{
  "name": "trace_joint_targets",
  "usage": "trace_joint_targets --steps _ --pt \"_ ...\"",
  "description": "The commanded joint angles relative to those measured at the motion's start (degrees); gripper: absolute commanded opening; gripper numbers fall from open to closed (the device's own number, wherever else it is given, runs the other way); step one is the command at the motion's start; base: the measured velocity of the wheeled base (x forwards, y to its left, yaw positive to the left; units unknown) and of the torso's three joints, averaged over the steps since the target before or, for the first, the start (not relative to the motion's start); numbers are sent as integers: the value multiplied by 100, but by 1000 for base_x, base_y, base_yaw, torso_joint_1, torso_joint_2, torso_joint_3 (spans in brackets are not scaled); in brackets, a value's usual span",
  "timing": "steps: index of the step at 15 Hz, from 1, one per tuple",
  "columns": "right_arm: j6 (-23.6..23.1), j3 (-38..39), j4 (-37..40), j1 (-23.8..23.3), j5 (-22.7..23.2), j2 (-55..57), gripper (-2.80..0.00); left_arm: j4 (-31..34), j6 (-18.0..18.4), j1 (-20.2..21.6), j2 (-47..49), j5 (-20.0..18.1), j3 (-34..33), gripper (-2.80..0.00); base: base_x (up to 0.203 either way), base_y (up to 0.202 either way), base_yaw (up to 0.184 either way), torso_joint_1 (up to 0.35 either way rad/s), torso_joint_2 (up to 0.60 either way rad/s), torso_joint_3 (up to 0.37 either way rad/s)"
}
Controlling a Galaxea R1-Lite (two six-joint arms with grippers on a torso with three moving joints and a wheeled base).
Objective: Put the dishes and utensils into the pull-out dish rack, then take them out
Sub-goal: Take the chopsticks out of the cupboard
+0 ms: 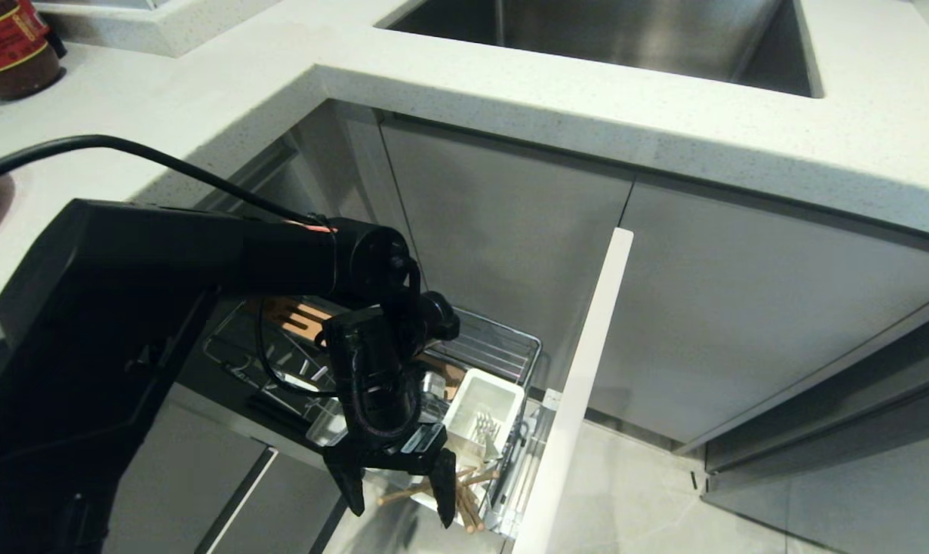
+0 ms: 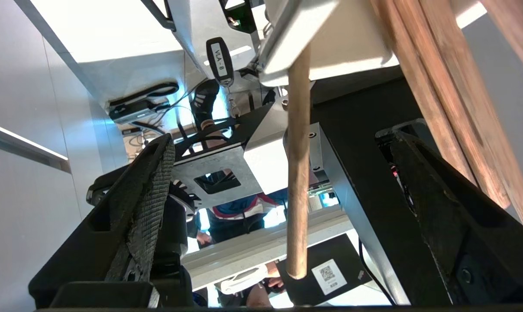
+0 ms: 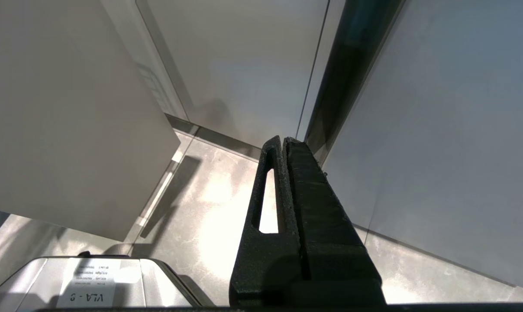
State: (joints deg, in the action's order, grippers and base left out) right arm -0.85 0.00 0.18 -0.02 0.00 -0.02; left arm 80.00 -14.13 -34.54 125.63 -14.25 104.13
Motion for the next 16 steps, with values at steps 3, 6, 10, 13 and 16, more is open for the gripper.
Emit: trace_joint_targets --steps 3,6,10,13,16 --pt "-3 0 -1 2 0 2 -280 50 -11 14 102 -8 34 0 0 0 0 0 0 0" --pt "-3 0 -1 2 -1 2 -280 77 -11 -1 102 -16 55 0 0 0 0 0 0 0" --pt "-3 0 -1 2 -2 2 -280 297 -31 -77 76 -167 166 -280 0 0 0 0 0 0" --pt "-3 0 -1 2 0 2 -280 340 -37 -132 66 -193 187 -280 0 0 0 0 0 0" --pt "-3 0 -1 2 0 2 -280 340 -58 -159 58 -201 187 -280 0 0 0 0 0 0"
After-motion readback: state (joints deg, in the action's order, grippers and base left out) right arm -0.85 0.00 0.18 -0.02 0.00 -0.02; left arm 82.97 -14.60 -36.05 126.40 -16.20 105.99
